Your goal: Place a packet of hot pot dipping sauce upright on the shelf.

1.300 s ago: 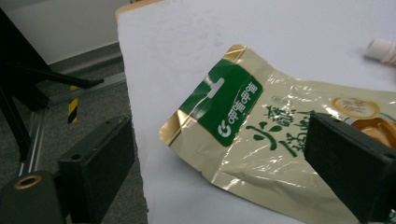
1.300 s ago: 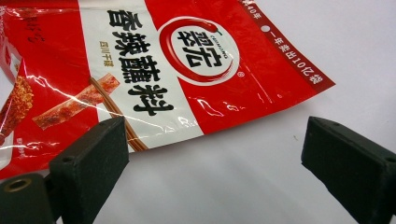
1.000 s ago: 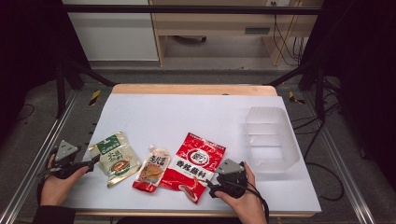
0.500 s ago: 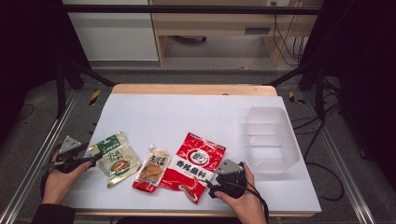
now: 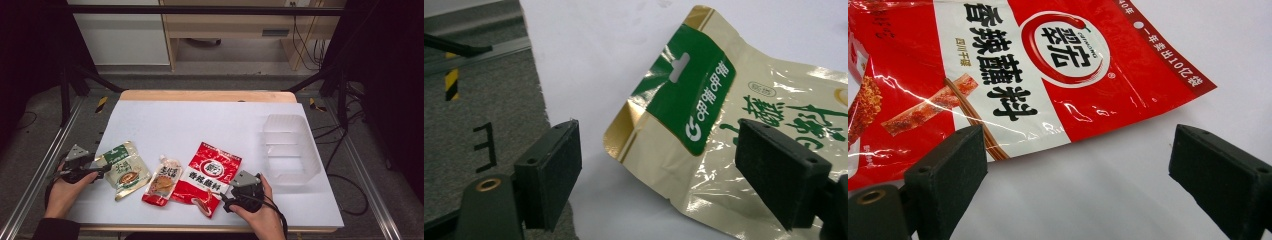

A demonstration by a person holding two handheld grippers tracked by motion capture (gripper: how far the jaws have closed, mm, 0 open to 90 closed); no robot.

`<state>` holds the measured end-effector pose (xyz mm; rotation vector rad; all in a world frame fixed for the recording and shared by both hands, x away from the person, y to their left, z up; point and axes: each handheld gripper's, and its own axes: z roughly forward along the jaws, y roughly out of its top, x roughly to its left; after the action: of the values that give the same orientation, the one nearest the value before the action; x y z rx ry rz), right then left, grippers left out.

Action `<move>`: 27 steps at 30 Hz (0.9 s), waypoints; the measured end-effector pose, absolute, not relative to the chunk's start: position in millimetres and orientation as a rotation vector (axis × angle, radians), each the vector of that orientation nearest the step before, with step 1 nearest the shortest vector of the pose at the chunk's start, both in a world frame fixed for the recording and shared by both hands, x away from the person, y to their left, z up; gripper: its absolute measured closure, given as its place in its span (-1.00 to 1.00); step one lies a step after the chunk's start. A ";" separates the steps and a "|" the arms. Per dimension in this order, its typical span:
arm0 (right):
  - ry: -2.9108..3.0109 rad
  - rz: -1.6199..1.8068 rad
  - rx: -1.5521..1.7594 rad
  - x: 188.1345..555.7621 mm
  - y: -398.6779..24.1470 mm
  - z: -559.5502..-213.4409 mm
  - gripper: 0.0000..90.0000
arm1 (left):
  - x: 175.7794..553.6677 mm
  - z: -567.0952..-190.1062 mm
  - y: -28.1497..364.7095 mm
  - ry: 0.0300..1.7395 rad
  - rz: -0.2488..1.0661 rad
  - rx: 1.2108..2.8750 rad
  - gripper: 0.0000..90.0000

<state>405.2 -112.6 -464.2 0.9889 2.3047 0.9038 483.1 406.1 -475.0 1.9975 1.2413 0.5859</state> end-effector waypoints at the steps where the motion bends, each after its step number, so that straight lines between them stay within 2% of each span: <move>1: 2.306 0.906 0.991 405.0 -112.4 -464.2 -0.80 | 483.2 -475.4 405.7 1.239 0.579 2.004 -0.57; 8: 2.305 0.904 0.984 405.1 -112.9 -463.9 -0.80 | 480.7 -470.8 400.3 1.210 0.567 2.016 -0.44; 10: 2.305 0.907 0.986 404.9 -112.8 -463.5 -0.80 | 478.9 -468.5 401.6 1.220 0.562 2.000 -0.21; 11: 2.305 0.907 0.986 404.9 -112.8 -463.5 -0.80 | 477.6 -467.3 402.4 1.225 0.551 1.982 -0.21; 12: 2.303 0.909 0.985 404.9 -112.8 -463.6 -0.79 | 476.7 -465.8 403.3 1.226 0.546 1.980 -0.12; 13: 2.306 0.906 0.986 404.8 -112.8 -463.4 -0.79 | 475.8 -464.9 403.6 1.225 0.539 1.969 0.06; 14: 2.306 0.906 0.986 404.8 -112.8 -463.4 -0.79 | 475.0 -464.1 403.6 1.224 0.526 1.962 0.06; 16: 2.309 0.905 0.986 405.0 -112.8 -463.7 -0.79 | 473.7 -462.9 402.8 1.216 0.484 1.987 0.27; 22: 2.304 0.909 0.986 405.2 -113.4 -463.4 -0.79 | 475.0 -464.3 397.3 1.210 0.496 2.010 0.40; 23: 2.304 0.908 0.986 405.2 -113.4 -463.5 -0.79 | 474.8 -463.3 396.8 1.212 0.506 2.018 0.45; 24: 2.304 0.910 0.986 405.2 -113.3 -463.4 -0.79 | 474.8 -462.9 396.0 1.207 0.510 2.019 0.59; 25: 2.304 0.910 0.986 405.2 -113.3 -463.4 -0.79 | 474.6 -462.6 395.5 1.204 0.514 2.022 0.59; 27: 2.307 0.910 0.983 405.3 -113.0 -463.5 -0.79 | 474.4 -462.3 393.8 1.201 0.536 2.046 0.80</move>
<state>405.3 -113.0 -463.5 0.9829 2.3068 0.9099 474.4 393.8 -462.3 2.0456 1.2009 0.5361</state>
